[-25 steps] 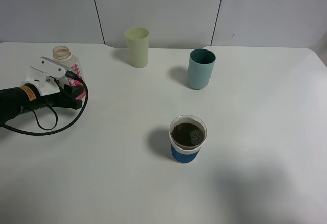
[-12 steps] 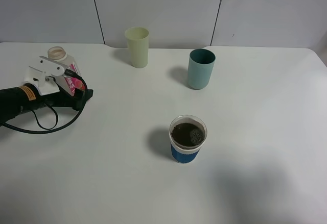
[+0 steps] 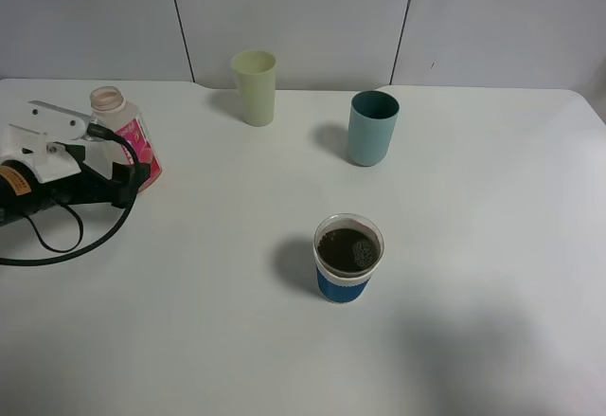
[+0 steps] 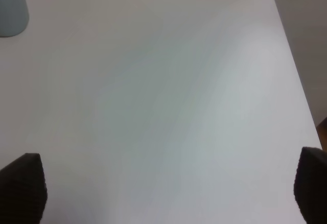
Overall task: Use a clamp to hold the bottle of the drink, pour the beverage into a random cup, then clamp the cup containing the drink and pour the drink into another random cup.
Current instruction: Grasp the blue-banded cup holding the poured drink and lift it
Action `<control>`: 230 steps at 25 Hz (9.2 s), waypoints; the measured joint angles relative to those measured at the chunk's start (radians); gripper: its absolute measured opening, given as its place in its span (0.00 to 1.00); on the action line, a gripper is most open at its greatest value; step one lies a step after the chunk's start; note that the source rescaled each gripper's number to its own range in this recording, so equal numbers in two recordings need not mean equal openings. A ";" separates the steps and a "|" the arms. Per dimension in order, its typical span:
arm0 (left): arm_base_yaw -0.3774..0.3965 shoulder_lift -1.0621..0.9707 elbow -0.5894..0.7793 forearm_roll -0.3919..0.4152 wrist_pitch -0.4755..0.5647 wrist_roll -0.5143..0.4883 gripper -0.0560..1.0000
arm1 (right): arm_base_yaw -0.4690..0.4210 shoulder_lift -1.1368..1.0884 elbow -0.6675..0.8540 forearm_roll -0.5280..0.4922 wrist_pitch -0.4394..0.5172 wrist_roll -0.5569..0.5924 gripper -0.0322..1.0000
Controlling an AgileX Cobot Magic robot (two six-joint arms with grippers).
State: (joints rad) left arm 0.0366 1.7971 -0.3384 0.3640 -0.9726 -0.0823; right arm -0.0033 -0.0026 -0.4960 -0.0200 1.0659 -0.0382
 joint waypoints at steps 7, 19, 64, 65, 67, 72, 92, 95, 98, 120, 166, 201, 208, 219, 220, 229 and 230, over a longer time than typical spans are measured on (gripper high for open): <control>-0.001 -0.250 0.163 -0.128 0.014 0.008 1.00 | 0.000 0.000 0.000 0.000 0.000 0.000 0.90; -0.084 -0.724 0.151 -0.401 0.349 0.094 1.00 | 0.000 0.000 0.000 0.000 0.000 0.000 0.90; -0.025 -1.619 -0.411 -0.233 1.787 0.017 1.00 | 0.000 0.000 0.000 0.000 0.000 0.000 0.90; -0.007 -1.630 -0.411 -0.233 1.800 0.017 1.00 | 0.000 0.000 0.000 0.000 0.000 0.000 0.90; 0.027 -1.652 -0.411 -0.233 1.822 0.017 1.00 | 0.000 0.000 0.000 0.000 0.000 0.000 0.90; 0.047 -1.731 -0.393 -0.231 1.842 0.017 1.00 | 0.000 0.000 0.000 0.000 0.000 0.000 0.90; 0.047 -1.801 -0.189 -0.298 1.976 0.011 1.00 | 0.000 0.000 0.000 0.000 0.000 0.000 0.90; 0.047 -1.801 -0.169 -0.313 2.008 0.012 1.00 | 0.000 0.000 0.000 0.000 0.000 0.000 0.90; 0.047 -1.801 -0.164 -0.329 2.018 0.018 1.00 | 0.000 0.000 0.000 0.000 0.000 0.000 0.90; -0.066 -1.801 -0.162 -0.332 2.021 0.019 1.00 | 0.000 0.000 0.000 0.000 0.000 0.000 0.90; -0.066 -1.801 -0.162 -0.332 2.022 0.021 1.00 | 0.000 0.561 -0.193 0.005 -0.229 -0.065 0.84; -0.066 -1.801 -0.162 -0.332 2.022 0.021 1.00 | 0.229 1.320 0.031 0.158 -1.086 -0.416 0.84; -0.066 -1.801 -0.162 -0.332 2.022 0.021 1.00 | 0.230 1.320 0.142 -0.268 -1.339 -0.009 0.84; -0.066 -1.801 -0.162 -0.332 2.022 0.021 1.00 | 0.216 1.450 0.176 -0.685 -1.571 0.365 0.82; -0.066 -1.801 -0.162 -0.332 2.022 0.021 1.00 | 0.203 1.462 0.176 -0.688 -1.576 0.366 0.82; -0.066 -1.801 -0.162 -0.332 2.022 0.022 1.00 | 0.156 1.555 0.176 -0.765 -1.620 0.367 0.81; -0.066 -1.801 -0.162 -0.332 2.022 0.022 1.00 | 0.156 1.570 0.176 -0.808 -1.635 0.367 0.81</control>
State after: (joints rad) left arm -0.0294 -0.0036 -0.5001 0.0318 1.0494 -0.0605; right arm 0.1527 1.5675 -0.3196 -0.8284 -0.5691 0.3288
